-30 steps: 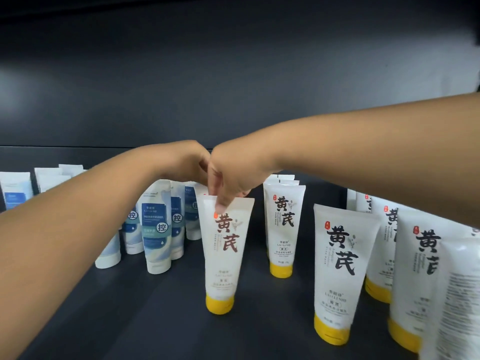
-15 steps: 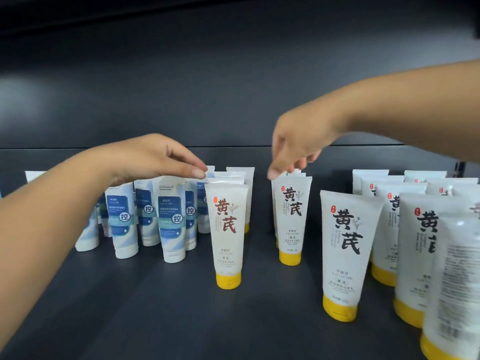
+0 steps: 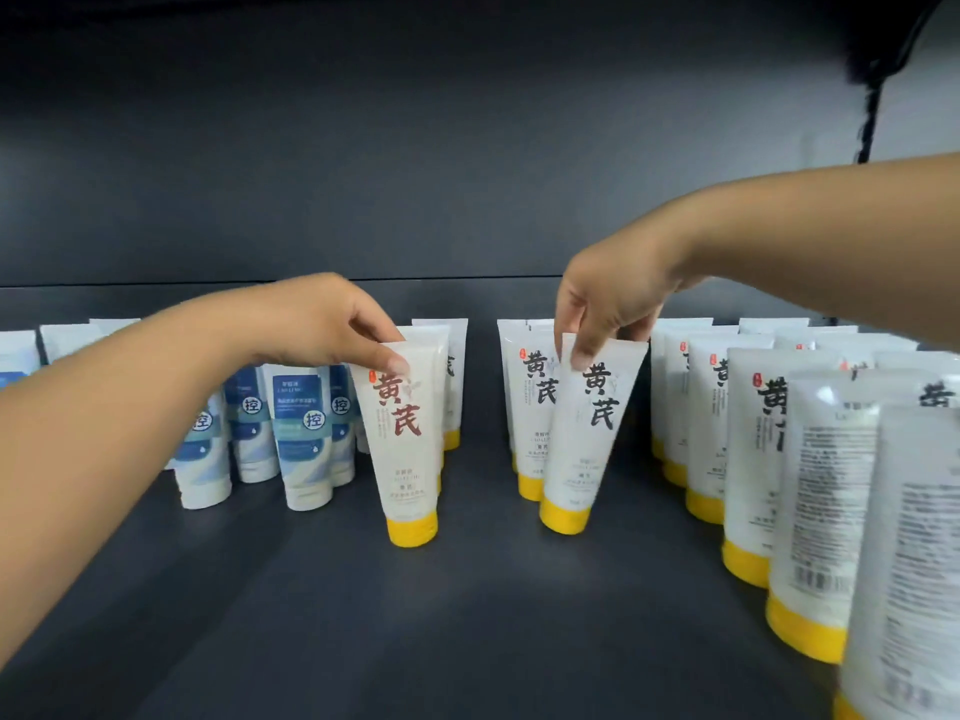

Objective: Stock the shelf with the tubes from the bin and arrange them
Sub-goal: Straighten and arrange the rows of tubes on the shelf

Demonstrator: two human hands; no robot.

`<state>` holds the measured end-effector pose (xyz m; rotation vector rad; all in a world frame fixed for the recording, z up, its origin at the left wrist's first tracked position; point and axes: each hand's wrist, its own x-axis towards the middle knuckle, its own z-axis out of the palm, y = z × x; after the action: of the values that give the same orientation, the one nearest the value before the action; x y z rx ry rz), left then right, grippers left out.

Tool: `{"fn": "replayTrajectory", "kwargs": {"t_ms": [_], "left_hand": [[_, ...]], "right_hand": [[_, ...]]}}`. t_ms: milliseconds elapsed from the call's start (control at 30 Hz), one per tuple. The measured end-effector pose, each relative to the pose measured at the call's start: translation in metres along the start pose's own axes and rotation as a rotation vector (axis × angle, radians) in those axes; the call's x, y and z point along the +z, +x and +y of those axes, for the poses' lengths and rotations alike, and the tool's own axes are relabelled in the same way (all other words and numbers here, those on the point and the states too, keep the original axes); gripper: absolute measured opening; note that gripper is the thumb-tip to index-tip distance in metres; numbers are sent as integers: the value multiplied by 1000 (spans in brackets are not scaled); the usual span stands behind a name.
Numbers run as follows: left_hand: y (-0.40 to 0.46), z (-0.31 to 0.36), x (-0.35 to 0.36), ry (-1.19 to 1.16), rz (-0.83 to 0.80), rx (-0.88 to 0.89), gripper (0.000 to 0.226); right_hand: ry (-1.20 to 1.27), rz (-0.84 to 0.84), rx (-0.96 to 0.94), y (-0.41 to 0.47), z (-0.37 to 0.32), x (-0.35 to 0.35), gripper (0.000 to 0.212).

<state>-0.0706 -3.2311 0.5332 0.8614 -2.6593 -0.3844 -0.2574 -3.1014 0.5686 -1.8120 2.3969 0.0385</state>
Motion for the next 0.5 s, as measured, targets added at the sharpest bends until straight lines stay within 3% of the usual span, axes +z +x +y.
{"fn": "replayTrajectory", "kwargs": {"t_ms": [100,367,500], "left_hand": [[1,-4,-1,-7,8,-18,4],[4,-17,3,-133,46,-43,10],[5,-19,3,-180,73,-36,11]], "right_hand": [[6,-3,-11,7,-9,1,8],[-53,12,21,19,-28,5,46],[-89,79,14,15,-31,8,49]]}}
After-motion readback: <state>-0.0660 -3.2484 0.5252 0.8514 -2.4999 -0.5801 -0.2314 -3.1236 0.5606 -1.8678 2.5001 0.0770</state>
